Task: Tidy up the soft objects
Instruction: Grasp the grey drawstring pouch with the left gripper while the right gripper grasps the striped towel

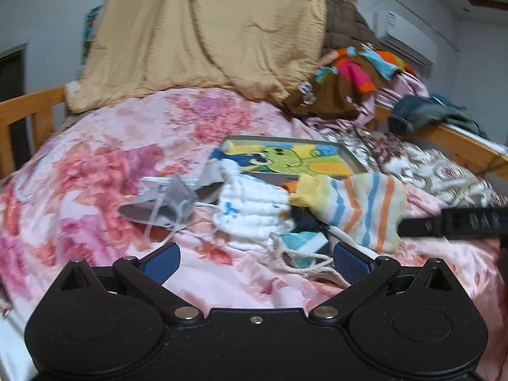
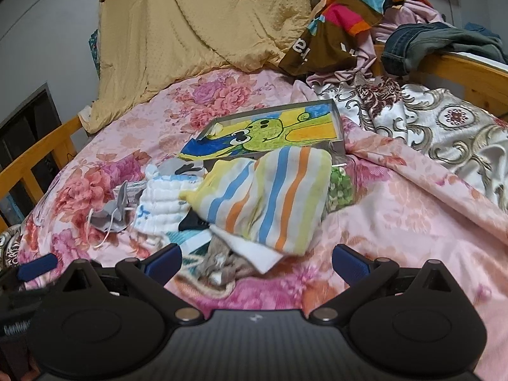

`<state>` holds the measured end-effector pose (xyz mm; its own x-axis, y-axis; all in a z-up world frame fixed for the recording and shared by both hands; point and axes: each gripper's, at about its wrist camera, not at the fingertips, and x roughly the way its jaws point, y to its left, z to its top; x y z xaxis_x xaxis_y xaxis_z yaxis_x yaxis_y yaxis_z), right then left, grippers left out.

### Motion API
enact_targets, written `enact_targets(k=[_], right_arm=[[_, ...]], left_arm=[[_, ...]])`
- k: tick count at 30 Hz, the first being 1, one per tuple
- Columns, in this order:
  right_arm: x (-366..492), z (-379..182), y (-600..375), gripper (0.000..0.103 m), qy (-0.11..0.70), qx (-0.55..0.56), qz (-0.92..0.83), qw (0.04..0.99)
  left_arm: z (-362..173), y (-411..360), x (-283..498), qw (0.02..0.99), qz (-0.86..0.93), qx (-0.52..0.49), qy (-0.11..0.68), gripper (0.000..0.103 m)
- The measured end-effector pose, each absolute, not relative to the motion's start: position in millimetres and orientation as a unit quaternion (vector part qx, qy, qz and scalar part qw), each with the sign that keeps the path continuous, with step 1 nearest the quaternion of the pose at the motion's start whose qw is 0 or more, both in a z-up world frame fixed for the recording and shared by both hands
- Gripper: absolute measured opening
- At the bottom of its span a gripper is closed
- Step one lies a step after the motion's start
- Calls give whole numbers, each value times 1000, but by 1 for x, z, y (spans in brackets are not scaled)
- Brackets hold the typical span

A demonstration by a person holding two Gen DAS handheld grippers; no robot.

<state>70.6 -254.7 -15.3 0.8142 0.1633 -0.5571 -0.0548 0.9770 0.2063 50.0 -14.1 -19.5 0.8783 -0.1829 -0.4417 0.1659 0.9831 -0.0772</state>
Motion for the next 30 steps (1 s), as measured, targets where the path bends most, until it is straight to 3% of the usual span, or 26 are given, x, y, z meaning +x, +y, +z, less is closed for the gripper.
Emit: enact_targets(k=[17,24,30], right_arm=[[163,-21,-280,103,292,69,84,950],[175,-34,-289,103,308,106,96,941],[181,-39,-285,103,315,102,114,937]], left_arm=[[-41,-67,99,930,-250,39,266,102],[-51,-78,124,904,-300,4,304,95],[-64,-82,143,885,-315,3,344,79]])
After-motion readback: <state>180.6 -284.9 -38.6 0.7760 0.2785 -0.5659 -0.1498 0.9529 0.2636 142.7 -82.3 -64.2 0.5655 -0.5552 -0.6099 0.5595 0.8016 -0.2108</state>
